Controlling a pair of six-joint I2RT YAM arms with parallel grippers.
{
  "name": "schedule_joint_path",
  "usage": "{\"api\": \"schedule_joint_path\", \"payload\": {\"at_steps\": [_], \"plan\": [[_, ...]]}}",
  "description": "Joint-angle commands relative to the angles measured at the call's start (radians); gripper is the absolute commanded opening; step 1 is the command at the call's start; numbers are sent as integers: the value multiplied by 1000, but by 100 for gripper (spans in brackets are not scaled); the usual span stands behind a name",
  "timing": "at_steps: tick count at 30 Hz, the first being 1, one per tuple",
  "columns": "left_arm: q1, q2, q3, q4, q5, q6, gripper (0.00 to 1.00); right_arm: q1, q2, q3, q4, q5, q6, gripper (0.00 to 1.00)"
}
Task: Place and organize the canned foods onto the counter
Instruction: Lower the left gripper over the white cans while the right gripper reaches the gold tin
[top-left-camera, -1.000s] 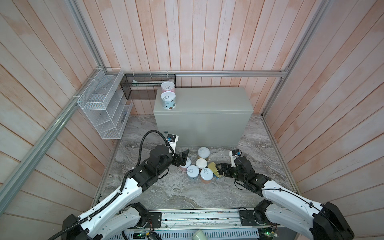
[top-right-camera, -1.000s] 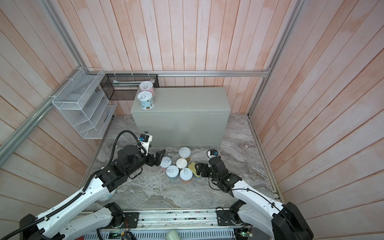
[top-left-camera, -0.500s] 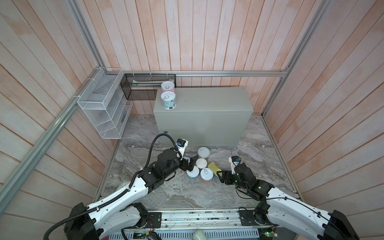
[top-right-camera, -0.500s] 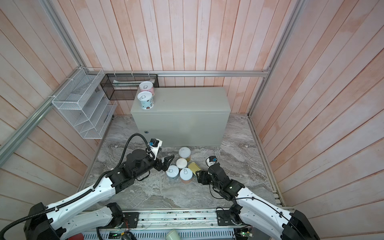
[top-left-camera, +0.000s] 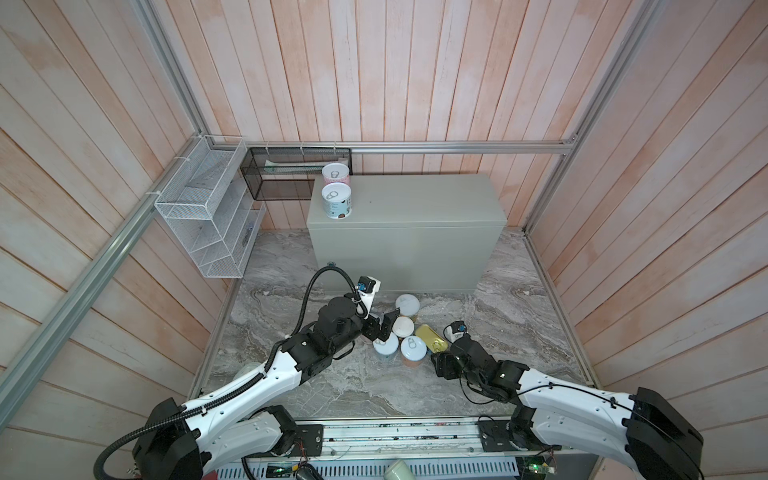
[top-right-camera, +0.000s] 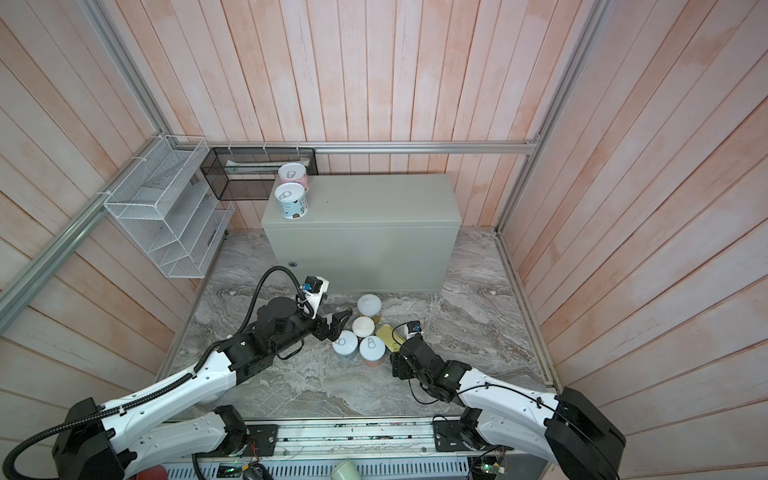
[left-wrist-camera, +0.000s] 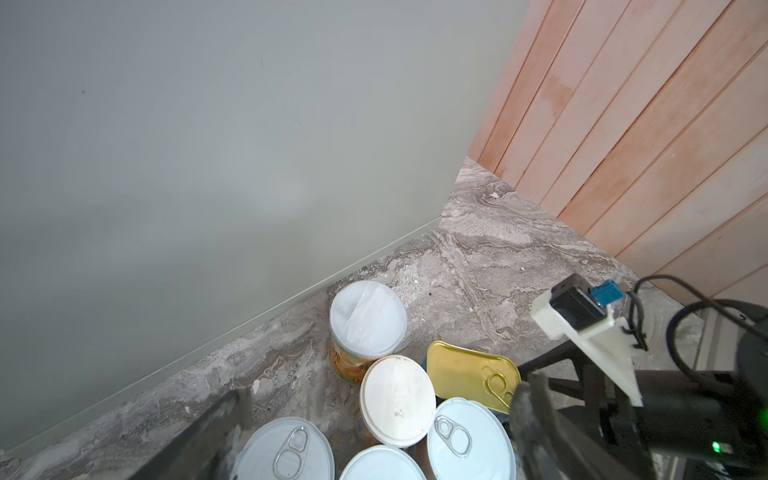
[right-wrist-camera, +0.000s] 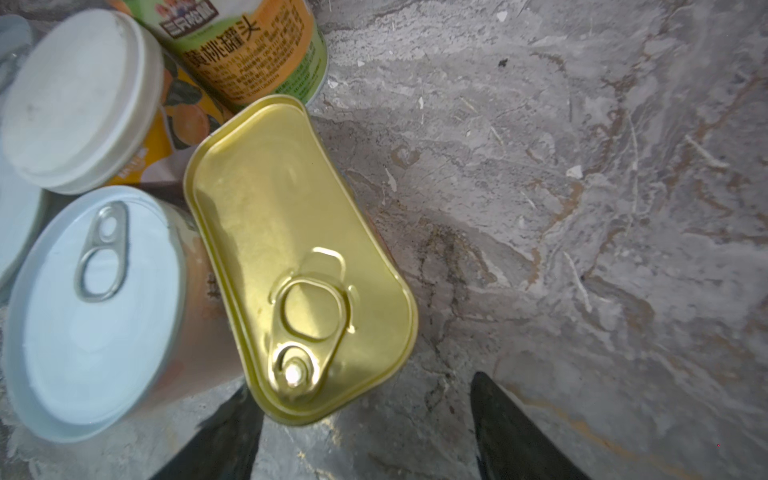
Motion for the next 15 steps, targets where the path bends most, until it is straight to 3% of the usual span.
{"api": "schedule_joint_path", "payload": {"at_steps": [1, 15], "plan": [[-4, 1, -18, 13, -22, -6, 100, 5, 28, 31, 24, 49, 0, 77], [-10, 27, -5, -12, -33, -2, 100, 5, 94, 66, 122, 45, -58, 79]]}}
